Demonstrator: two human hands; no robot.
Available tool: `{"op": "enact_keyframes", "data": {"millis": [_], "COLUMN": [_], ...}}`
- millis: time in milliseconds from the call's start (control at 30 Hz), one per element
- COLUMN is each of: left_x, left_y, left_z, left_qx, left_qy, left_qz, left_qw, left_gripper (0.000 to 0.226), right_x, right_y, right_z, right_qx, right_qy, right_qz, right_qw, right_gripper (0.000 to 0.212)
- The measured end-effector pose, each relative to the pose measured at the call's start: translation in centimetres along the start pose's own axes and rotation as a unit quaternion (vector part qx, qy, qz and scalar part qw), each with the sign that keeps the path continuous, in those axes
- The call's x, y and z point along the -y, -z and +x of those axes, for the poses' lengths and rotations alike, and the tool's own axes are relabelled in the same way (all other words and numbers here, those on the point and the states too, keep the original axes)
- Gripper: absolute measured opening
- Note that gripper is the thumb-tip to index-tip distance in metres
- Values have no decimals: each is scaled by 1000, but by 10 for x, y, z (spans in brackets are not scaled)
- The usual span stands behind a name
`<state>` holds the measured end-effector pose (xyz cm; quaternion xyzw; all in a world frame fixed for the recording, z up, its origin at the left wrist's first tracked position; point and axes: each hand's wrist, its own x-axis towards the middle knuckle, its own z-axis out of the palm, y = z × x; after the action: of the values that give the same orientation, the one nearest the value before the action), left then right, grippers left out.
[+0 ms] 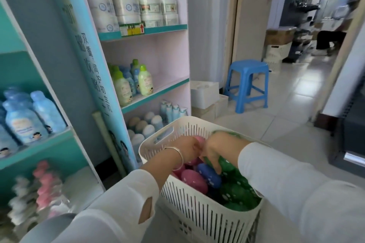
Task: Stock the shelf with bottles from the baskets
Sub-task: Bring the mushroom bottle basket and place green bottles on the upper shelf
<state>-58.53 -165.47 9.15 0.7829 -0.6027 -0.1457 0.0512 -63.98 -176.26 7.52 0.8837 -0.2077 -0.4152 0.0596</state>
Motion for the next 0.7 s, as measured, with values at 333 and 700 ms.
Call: {"op": "enact_keyframes", "data": {"millis": [333, 700], "left_x": [12, 37], "left_y": [1, 15], "left_z": [-15, -15], "left_qx": [-2, -121], "left_qy": [33, 93], "left_qz": [-30, -308], "left_qw": [999, 939], "left_gripper": [28, 74], "right_x": [3, -4], "right_y": [9, 63], "right_z": [-8, -45], "right_qx": [-78, -209], "right_qy": [18, 94], "right_qz": [39, 644], "right_qw": [996, 730], "right_gripper": [53, 32]}}
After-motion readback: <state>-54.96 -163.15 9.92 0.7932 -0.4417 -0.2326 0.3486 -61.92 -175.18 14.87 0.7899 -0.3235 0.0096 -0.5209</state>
